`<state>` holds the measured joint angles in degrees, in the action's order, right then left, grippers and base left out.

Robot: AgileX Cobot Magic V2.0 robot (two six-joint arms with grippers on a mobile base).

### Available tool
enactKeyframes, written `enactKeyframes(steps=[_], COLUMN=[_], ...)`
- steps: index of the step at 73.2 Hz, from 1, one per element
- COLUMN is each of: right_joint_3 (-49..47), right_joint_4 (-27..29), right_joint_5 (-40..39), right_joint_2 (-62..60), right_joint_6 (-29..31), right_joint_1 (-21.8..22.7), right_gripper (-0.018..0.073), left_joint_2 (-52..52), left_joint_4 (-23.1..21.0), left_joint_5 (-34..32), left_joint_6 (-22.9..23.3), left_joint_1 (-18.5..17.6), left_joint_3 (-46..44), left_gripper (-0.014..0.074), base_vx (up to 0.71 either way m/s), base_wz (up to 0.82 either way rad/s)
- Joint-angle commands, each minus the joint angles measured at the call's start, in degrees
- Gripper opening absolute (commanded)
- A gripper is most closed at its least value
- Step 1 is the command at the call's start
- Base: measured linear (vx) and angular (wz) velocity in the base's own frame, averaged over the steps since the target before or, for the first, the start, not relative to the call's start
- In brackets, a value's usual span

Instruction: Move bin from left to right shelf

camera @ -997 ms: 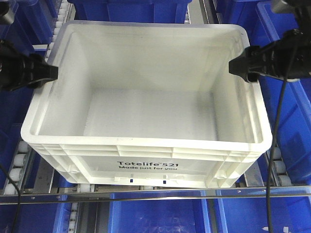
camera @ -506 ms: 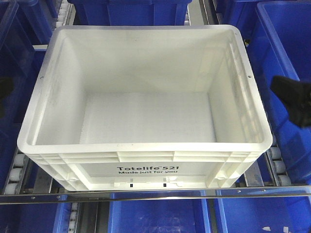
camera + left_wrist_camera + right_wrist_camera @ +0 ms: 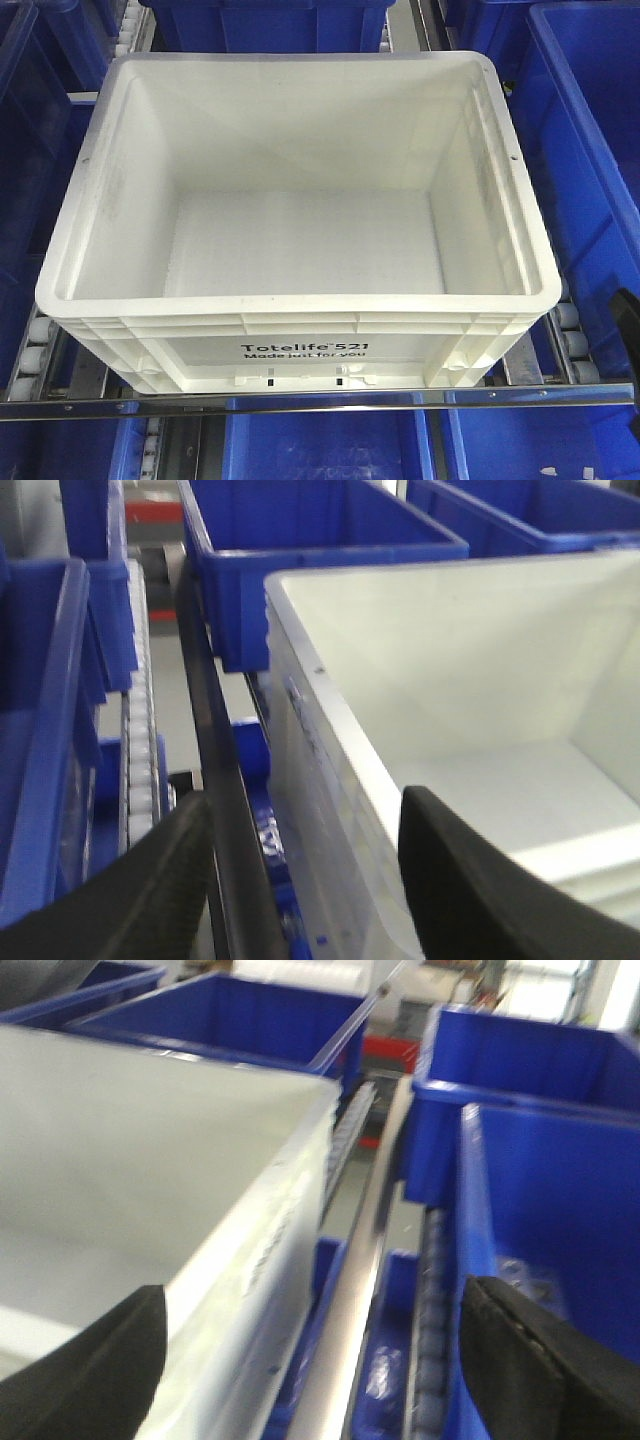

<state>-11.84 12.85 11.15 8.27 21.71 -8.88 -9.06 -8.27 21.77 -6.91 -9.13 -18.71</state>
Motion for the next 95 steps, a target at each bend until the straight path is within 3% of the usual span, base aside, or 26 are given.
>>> enactKeyframes(steps=[1,4,10,37,43,52,54,95], right_joint_3=[2.62,4.73,5.01,4.97,4.97,4.97,4.97,5.03], right_joint_4=[-1.36,-1.88,0.15,0.33,0.33,0.37,0.39,1.26], right_joint_5=[-14.03,-19.74,-22.50,-25.40,-25.40,-25.42,-25.42,-25.37], right_joint_2=[2.23,3.32,5.20,6.08,6.08,6.08,6.08,6.08], right_joint_6=[0.95,1.35,1.38,1.37,1.79,1.79,1.68,-0.18], right_joint_1=[0.03,0.03,0.03,0.03,0.03,0.03,0.03,0.03], right_gripper=[0.0572,0.0572,0.0572,0.0541,0.0407,0.0066,-0.0018,-0.0008], left_joint_2=[-2.07,-3.16,-5.03,-6.04,-6.04,-6.04,-6.04,-6.04], left_joint_4=[-0.34,-0.34,-0.41,-0.47,-0.47,-0.47,-0.46,-0.93], left_joint_5=[-11.24,-14.94,-18.42,-18.81,-18.81,-18.79,-18.87,-18.76], left_joint_6=[-0.48,-0.48,-0.48,-0.48,-0.48,-0.48,-0.52,-0.52], left_joint_1=[-0.08,-0.08,-0.08,-0.08,-0.08,-0.08,-0.08,-0.08], left_joint_3=[1.53,2.97,4.72,4.99,4.99,4.99,4.99,4.99], left_gripper=[0.0397,0.0397,0.0397,0.0389,0.0311,0.0013,-0.0010,-0.0008], base_vx=[0.00,0.00,0.00,0.00,0.00,0.00,0.00,0.00], base_wz=[0.00,0.00,0.00,0.00,0.00,0.00,0.00,0.00])
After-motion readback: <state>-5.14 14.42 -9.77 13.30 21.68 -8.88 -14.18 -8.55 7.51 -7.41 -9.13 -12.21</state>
